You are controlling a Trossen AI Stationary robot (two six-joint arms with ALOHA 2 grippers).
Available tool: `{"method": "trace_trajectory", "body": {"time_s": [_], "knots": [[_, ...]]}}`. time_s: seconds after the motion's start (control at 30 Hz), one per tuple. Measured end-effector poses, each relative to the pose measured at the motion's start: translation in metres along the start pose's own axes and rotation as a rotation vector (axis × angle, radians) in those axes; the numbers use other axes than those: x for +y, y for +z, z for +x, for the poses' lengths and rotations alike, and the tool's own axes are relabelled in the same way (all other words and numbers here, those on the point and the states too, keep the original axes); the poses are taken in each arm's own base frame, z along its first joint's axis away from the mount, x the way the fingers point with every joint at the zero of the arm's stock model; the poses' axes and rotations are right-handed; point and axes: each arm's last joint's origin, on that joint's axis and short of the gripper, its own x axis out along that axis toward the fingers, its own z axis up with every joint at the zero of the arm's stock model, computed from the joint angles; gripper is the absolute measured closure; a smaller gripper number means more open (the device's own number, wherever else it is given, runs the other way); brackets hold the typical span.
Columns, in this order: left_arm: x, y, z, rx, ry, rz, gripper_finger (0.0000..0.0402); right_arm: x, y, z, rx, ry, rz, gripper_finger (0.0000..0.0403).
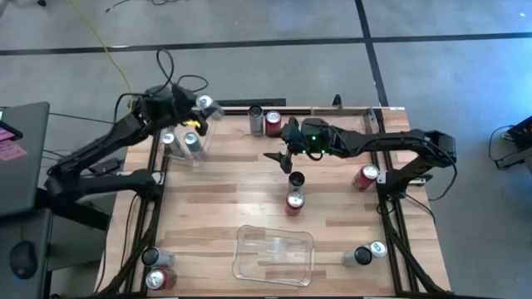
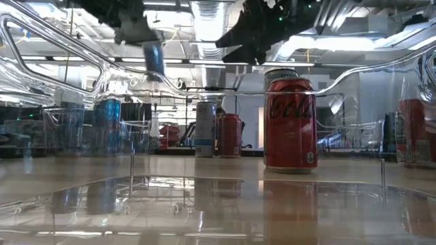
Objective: Sort soda cans
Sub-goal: Put the blue soda can into the top left transparent bin
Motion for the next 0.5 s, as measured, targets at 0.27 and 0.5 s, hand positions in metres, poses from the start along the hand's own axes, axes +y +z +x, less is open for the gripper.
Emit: {"method": "trace_trajectory", "body": {"time_s": [0.27,0.5], "knots": [[0.032,-0.041,0.009,0.156,0.162,-0.154,0.0170,0.000,-0.002,0.000,0.017,0.000,-0.001,0.0042],[0.038,-0.070,0.014,0.229,0.209,-0.241,0.0169,-0.001,-0.004,0.000,0.041,-0.003,-0.011,0.0042]]}}
